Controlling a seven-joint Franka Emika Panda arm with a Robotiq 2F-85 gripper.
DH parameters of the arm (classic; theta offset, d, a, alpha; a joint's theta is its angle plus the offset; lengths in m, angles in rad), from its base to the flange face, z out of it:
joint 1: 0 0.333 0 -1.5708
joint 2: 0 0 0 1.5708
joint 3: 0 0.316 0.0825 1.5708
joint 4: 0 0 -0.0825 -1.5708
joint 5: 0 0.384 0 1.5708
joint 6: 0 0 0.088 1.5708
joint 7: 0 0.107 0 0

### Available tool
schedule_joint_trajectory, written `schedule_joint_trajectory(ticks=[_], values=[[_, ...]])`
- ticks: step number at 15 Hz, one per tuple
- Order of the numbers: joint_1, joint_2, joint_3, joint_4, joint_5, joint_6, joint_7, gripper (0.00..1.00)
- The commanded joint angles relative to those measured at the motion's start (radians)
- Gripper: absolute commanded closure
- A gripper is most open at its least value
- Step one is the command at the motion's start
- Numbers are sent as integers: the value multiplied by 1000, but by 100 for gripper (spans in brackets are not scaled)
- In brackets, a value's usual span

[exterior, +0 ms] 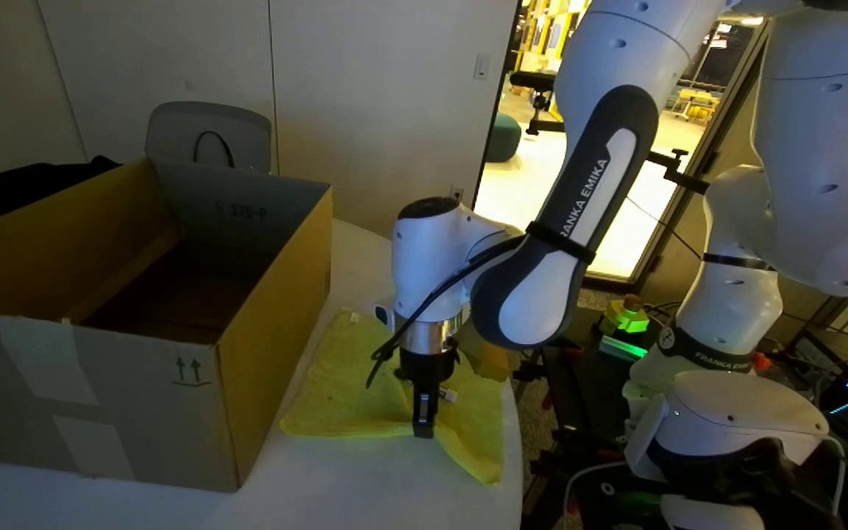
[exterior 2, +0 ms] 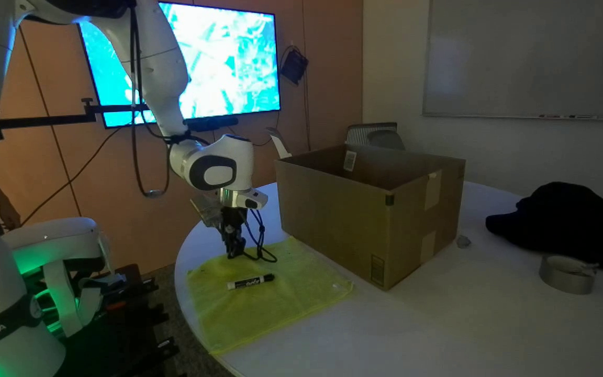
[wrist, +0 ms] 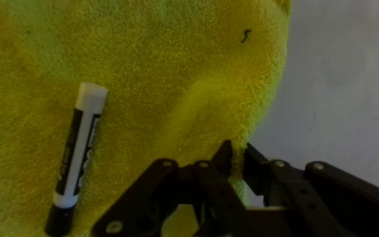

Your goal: Put the black marker on the yellow towel, fold the towel and place it inside the brown box

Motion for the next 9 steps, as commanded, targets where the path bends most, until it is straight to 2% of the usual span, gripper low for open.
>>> schedule_joint_trajectory(ticks=[1, 5, 9], values=[[30, -181, -37, -114, -2, -26, 55, 95], [31, -269, -96, -179, -37, -63, 154, 95], [9, -277, -161, -215, -75, -106, 289, 95]])
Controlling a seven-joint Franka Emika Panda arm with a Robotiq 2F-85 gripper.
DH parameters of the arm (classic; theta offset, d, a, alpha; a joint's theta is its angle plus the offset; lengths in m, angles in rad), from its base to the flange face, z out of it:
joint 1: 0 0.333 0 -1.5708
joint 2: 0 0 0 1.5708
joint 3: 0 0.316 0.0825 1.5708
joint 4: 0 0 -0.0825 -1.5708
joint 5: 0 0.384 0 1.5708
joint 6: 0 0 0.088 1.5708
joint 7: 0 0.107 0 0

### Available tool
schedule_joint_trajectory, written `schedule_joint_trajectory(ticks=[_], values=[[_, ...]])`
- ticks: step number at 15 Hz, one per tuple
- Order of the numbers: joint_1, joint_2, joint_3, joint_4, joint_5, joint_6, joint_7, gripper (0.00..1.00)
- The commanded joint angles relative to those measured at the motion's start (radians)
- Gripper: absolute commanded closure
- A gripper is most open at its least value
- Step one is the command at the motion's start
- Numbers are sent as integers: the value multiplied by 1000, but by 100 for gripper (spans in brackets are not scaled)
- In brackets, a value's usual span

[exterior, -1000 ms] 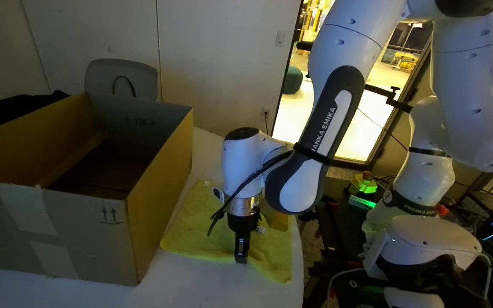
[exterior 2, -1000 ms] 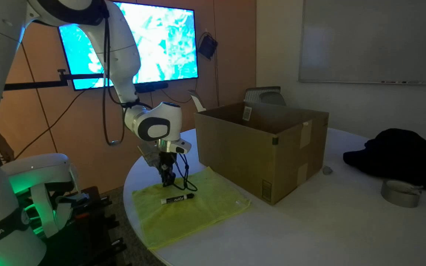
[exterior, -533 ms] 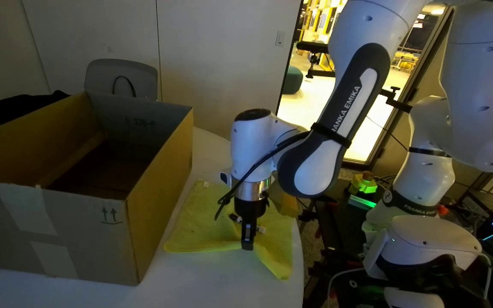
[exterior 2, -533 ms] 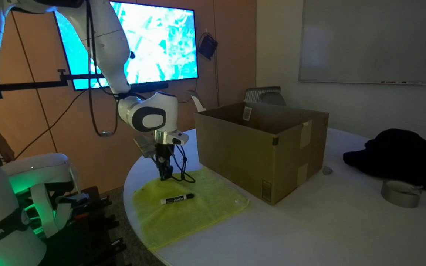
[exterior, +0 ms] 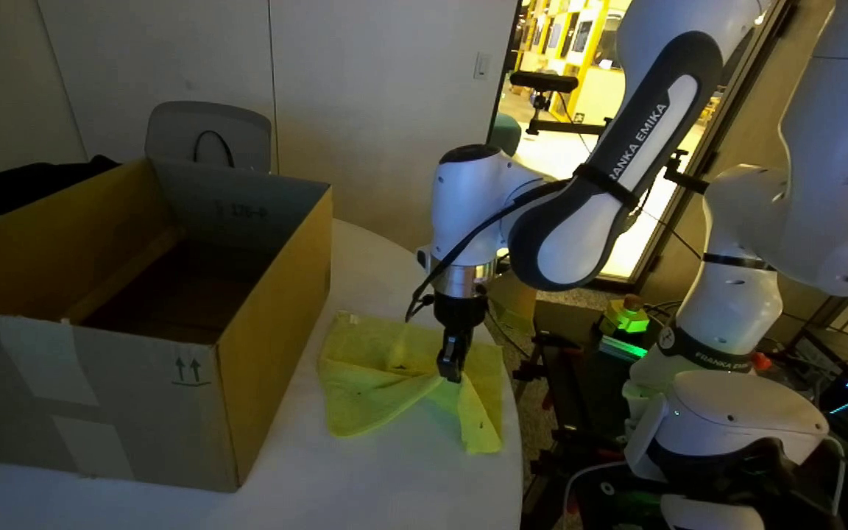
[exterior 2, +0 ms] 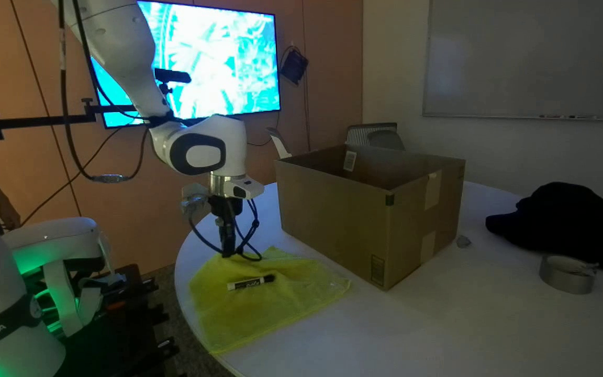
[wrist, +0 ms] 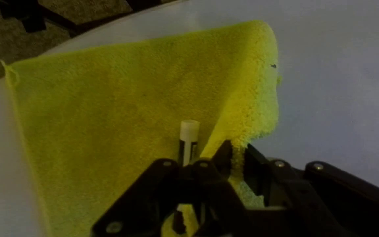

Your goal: Put the black marker on the yellow towel, fold the towel and place it inside the brown box

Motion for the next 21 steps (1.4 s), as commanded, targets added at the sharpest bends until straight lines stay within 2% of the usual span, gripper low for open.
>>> schedule_joint_trajectory(ticks=[1, 8, 9, 11, 18, 21], values=[[-7, -25, -56, -45, -37, -32, 135, 95], [-50, 30, -121, -57, 41, -35, 277, 95], [-51, 38, -124, -55, 44, -36, 287, 65], [-50, 35, -121, -54, 49, -35, 300, 56], [-56, -4, -126, -43, 6, -31, 252, 4], [-70, -18, -126, -45, 6, -10, 196, 0]])
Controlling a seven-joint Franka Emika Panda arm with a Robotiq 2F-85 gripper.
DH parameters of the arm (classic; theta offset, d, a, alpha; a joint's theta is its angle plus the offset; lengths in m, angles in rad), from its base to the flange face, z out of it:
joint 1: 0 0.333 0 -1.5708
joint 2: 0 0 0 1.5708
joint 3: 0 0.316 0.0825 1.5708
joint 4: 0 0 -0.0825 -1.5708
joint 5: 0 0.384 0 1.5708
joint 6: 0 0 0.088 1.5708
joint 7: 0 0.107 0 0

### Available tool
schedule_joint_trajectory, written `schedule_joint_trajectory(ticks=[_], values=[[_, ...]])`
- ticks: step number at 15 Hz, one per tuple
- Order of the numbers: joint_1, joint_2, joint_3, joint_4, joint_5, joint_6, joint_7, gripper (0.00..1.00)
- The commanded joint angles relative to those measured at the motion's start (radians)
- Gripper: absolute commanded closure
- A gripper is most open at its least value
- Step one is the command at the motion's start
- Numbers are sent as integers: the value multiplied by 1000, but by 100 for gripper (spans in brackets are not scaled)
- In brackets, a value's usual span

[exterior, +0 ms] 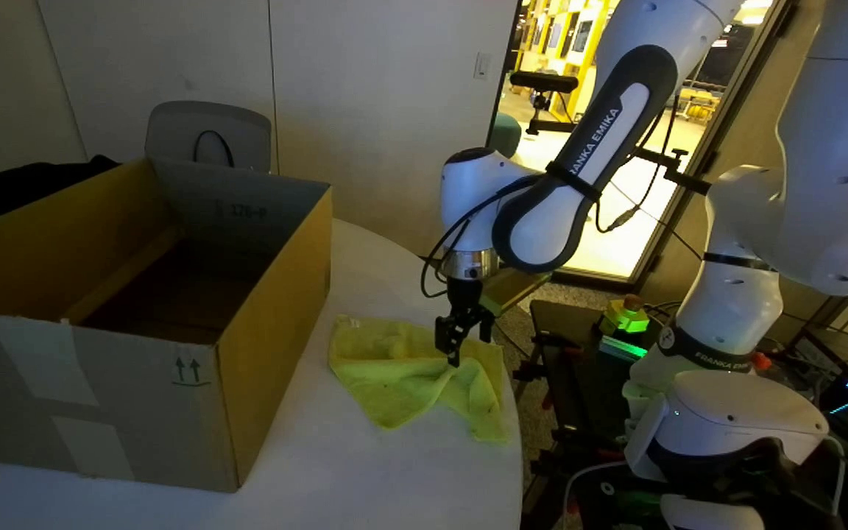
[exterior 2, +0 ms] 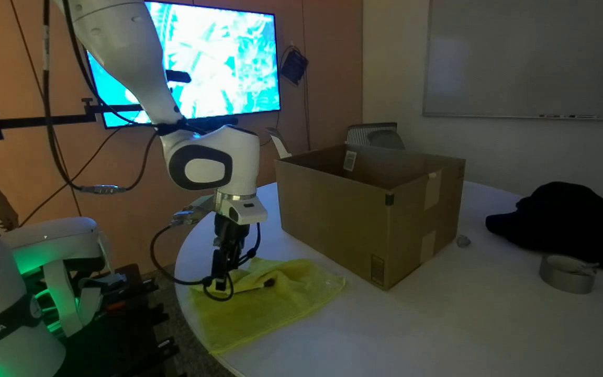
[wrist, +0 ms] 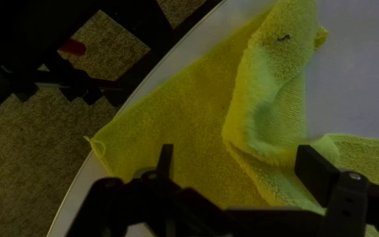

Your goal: Put the black marker on the yellow towel, fold the towel and place it inside the brown box

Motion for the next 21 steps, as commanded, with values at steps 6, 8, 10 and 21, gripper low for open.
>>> schedule_joint_trajectory(ticks=[6, 8, 10, 21], values=[[-74, 10, -42, 16, -51, 83, -255, 0], [-101, 40, -60, 28, -69, 109, -326, 0], [-135, 78, -59, 48, -50, 137, -427, 0], [-196, 311, -48, 195, -90, 250, -648, 0]])
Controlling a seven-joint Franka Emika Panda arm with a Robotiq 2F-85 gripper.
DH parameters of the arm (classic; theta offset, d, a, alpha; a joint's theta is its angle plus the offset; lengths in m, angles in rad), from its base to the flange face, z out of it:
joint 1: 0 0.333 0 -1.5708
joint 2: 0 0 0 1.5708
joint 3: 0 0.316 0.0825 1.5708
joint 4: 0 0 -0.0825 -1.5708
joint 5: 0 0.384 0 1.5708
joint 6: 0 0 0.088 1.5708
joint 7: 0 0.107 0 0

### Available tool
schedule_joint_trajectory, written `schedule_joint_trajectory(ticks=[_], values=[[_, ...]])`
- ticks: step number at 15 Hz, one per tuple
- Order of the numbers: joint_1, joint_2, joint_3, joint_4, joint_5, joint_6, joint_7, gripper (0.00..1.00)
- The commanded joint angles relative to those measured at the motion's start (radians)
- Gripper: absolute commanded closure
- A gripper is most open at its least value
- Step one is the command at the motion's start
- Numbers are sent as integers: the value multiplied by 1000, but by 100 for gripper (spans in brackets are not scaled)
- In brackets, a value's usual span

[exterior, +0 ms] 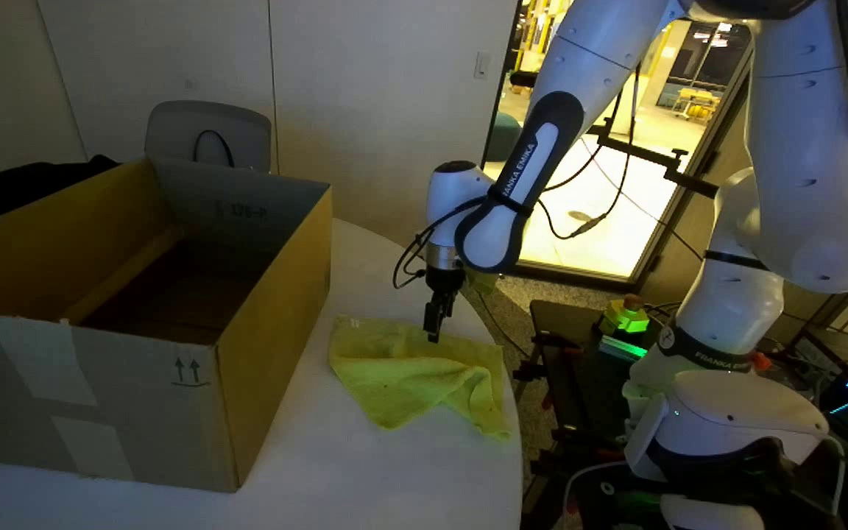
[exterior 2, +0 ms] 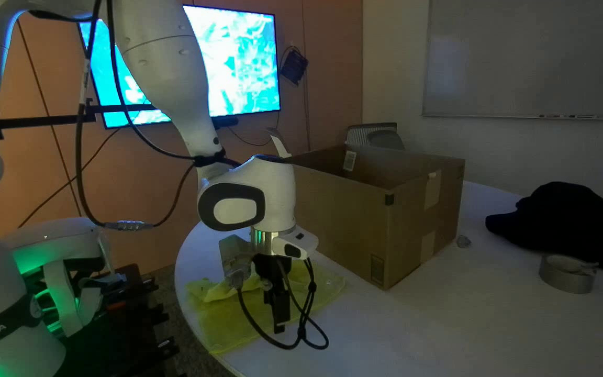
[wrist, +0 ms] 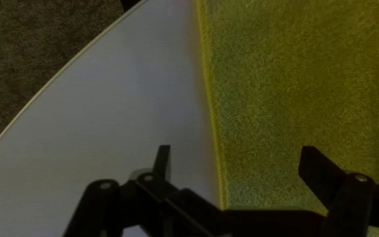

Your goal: Put the black marker on the yellow towel, fold the towel and place it inside the brown box

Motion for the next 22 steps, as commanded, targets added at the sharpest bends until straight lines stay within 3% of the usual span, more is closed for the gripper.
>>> schedule_joint_trajectory(ticks=[1, 6, 9, 10, 15, 22], values=[[-32, 79, 14, 55, -19, 48, -61, 0], [-81, 126, 45, 80, -11, 61, -123, 0], [-107, 123, 65, 80, -5, 47, -149, 6], [-116, 120, 73, 81, -2, 41, -159, 16], [-146, 108, 117, 88, 3, 1, -207, 45], [-138, 92, 165, 106, 3, -59, -252, 53]])
